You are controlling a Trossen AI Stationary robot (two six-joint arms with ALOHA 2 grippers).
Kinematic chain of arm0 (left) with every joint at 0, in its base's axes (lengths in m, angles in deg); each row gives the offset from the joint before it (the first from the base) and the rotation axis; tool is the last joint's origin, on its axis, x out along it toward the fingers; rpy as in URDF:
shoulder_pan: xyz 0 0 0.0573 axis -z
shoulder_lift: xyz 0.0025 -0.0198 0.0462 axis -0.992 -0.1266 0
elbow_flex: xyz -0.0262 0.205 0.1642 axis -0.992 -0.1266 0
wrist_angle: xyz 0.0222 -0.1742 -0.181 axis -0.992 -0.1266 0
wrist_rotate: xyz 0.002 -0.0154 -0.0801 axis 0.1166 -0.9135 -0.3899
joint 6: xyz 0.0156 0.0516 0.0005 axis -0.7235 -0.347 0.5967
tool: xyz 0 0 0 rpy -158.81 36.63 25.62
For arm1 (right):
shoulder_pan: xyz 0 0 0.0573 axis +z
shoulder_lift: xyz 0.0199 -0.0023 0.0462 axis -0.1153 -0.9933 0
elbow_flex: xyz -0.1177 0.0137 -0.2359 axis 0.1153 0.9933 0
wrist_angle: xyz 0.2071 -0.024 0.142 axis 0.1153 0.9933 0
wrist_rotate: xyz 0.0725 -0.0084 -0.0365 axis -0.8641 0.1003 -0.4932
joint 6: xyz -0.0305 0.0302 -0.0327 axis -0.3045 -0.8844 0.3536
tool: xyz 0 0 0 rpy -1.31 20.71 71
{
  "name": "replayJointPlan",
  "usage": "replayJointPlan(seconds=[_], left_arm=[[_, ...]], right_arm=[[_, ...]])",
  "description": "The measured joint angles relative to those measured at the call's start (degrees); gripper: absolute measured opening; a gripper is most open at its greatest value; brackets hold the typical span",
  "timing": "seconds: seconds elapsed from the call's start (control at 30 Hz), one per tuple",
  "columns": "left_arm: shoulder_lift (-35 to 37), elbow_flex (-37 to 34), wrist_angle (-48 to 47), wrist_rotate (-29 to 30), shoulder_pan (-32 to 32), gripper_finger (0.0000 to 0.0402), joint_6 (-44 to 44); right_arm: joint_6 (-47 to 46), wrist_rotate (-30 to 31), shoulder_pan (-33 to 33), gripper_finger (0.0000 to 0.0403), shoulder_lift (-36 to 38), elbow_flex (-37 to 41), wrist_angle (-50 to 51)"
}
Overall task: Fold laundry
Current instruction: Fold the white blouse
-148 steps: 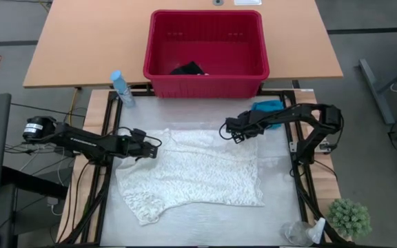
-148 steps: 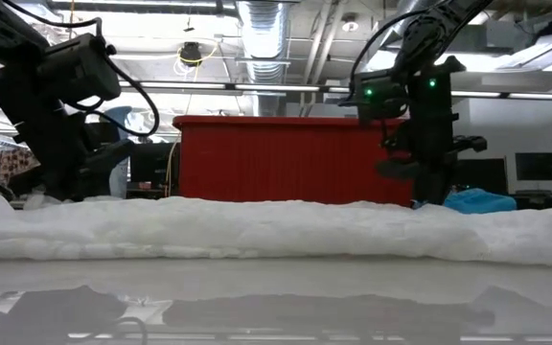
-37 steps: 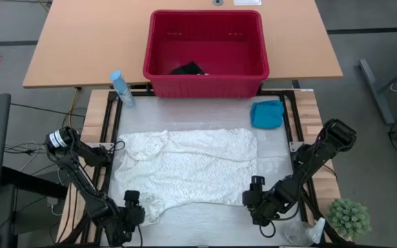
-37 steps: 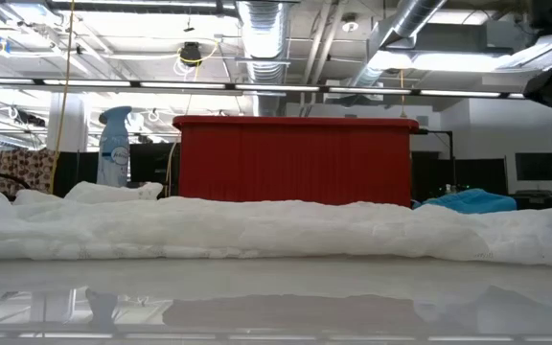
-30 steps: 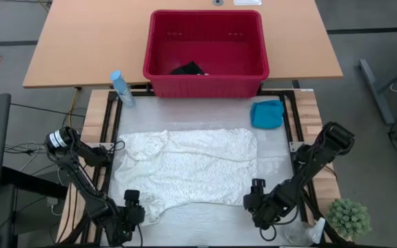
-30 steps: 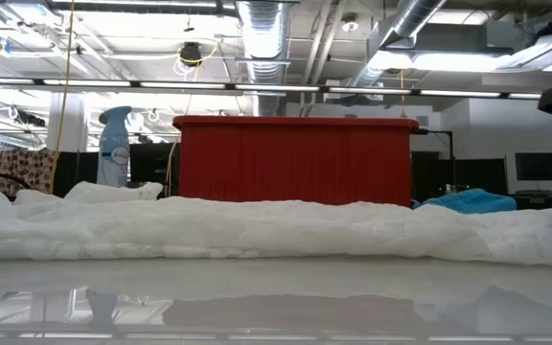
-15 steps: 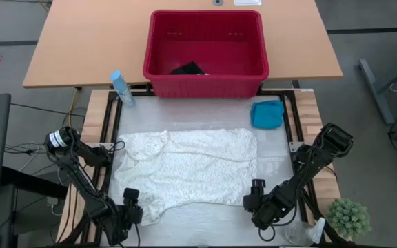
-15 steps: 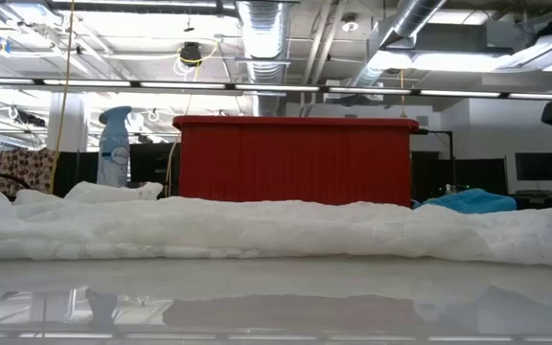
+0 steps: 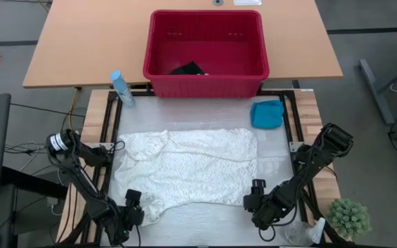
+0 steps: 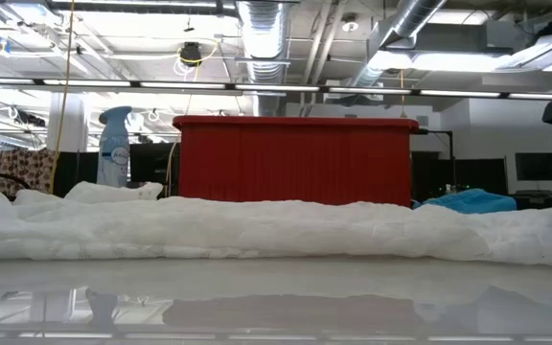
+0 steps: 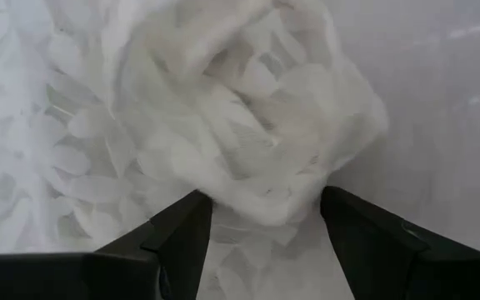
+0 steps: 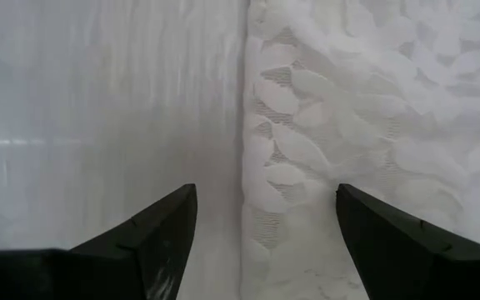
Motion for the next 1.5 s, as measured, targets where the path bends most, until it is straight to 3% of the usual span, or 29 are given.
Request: replayJointPlan(seconds=[0.37, 0.6, 0.73, 0.93, 1.07, 1.3, 1.5], left_arm=[[-3.4, 0.7, -1.6, 1.5, 0.0, 0.0220, 4.6], [-3.5, 0.6, -0.6, 0.7, -0.3, 0.0164, 5.8], [-3.5, 0.6, -0.2, 0.4, -1.4, 0.0108, 5.6], [-3.6, 0.6, 0.7, 0.5, -2.4, 0.0024, 4.2], [-3.6, 0.6, 0.5, -0.7, -2.6, 0.0004, 6.4], [-4.1, 5.7, -5.7, -2.3, -2.7, 0.0001, 10.5], [-4.0, 11.6, -15.1, -2.4, -2.8, 0.0000, 12.4]], right_arm=[[-1.6, -0.8, -0.5, 0.0294, -2.4, 0.1, 2.6], [-1.5, -4.3, -2.3, 0.0259, -6.2, -1.5, 3.7], [-1.0, -4.5, -3.1, 0.0207, -6.1, -2.4, 4.3], [-1.6, -4.8, -3.4, 0.0089, -6.2, -3.6, 4.8], [-2.6, -4.7, -3.4, 0.0019, -6.2, -4.4, 5.3], [-2.8, -5.3, -3.5, 0.0019, -6.6, -8.0, 8.8], [-2.8, -10.2, -4.2, 0.0019, -6.5, -10.3, 11.2]])
